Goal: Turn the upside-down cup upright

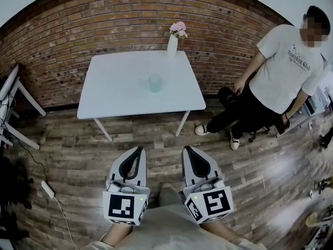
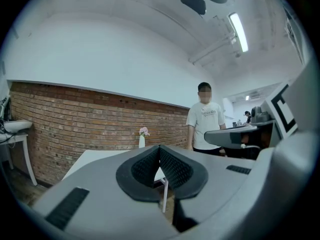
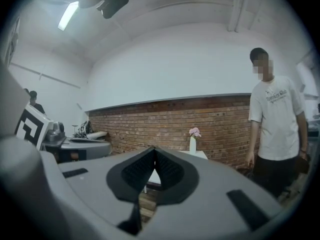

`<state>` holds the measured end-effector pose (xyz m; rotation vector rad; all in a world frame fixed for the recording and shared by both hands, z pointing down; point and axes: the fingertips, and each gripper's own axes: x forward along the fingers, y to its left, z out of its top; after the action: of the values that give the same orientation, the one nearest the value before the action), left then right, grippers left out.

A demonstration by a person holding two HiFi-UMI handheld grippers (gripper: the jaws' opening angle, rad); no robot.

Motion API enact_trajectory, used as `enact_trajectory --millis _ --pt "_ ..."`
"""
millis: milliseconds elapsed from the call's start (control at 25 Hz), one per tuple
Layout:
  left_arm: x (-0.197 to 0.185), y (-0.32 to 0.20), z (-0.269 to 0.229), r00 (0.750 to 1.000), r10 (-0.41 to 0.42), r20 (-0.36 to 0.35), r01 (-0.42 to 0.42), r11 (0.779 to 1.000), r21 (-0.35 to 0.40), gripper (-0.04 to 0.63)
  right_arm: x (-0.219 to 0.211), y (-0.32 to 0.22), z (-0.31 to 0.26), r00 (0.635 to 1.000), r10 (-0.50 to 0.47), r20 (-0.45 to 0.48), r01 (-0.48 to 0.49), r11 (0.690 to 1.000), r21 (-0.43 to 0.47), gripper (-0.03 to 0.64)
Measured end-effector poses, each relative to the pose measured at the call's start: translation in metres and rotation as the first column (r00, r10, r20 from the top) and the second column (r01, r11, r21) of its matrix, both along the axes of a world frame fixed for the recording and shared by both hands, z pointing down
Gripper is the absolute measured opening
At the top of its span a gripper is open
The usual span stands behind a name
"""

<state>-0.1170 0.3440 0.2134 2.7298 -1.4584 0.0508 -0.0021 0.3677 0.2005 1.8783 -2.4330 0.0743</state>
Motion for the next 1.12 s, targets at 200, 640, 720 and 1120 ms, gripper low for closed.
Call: enact_trajectory --millis 200,640,720,1120 --pt "-0.004 -0.015 -0.002 1.0 -0.011 0.001 0.011 1.0 0.01 0.009 -0.005 -0.018 -0.005 1.0 -0.016 -0.003 0.016 1.0 0.019 0.008" --pt "0.019 -0.094 0.003 1.0 -0.002 0.0 0.002 1.0 0.017 0.009 0.012 -0.103 -0.008 0.999 -0.035 -0.022 0.036 0.998 0.047 0.008" --pt "0.026 -0.116 0.005 1.0 -0.006 0.0 0.006 1.0 0.012 0.009 0.019 -0.125 -0.005 0.999 -0.036 -0.024 0.037 0.999 0.039 0.008" --pt "0.05 -0.217 0.017 0.999 -0.043 0.024 0.044 0.998 -0.035 0.009 0.043 -0.234 0.01 0.996 -0.087 -0.02 0.086 0.996 -0.013 0.008"
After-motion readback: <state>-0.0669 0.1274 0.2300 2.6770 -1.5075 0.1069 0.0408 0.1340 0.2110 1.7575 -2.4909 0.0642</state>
